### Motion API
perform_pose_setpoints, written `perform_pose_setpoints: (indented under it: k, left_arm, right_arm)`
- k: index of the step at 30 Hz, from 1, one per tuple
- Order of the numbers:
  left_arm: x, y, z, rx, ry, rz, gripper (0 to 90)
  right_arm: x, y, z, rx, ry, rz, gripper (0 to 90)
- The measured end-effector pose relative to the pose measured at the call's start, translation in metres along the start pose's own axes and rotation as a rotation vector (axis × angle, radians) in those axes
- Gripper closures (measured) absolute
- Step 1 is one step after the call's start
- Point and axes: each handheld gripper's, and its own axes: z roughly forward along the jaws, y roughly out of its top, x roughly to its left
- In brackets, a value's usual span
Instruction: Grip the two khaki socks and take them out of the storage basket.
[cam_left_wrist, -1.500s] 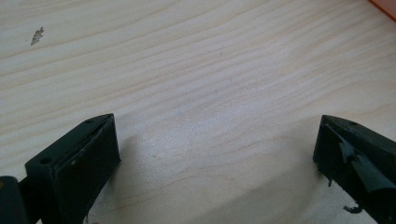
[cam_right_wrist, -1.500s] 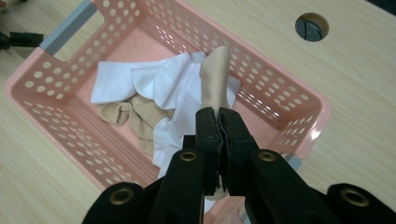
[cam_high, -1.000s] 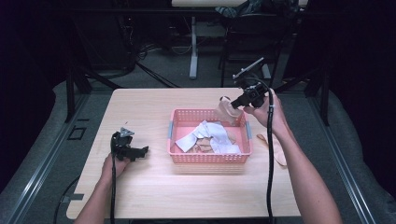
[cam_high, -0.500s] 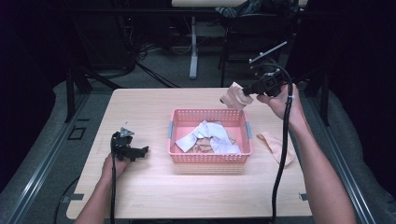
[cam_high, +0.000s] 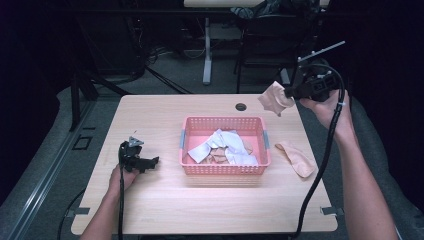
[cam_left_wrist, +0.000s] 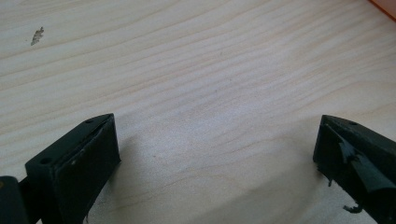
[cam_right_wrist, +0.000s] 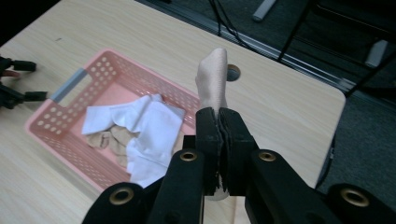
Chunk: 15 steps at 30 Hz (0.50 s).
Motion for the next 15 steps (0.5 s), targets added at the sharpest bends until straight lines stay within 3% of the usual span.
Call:
perform_pose_setpoints:
  k: [5, 15]
  left_arm:
    - [0.000, 0.000, 0.000, 0.000, 0.001, 0.000, 0.0]
    - [0.000, 0.000, 0.000, 0.000, 0.002, -0.001, 0.0]
  right_arm:
    - [-0.018, -0.018, -0.001, 0.016, -0.070, 0.027, 86.8]
    - [-0.045, -0.047, 0.031, 0.077, -0.073, 0.086, 86.8]
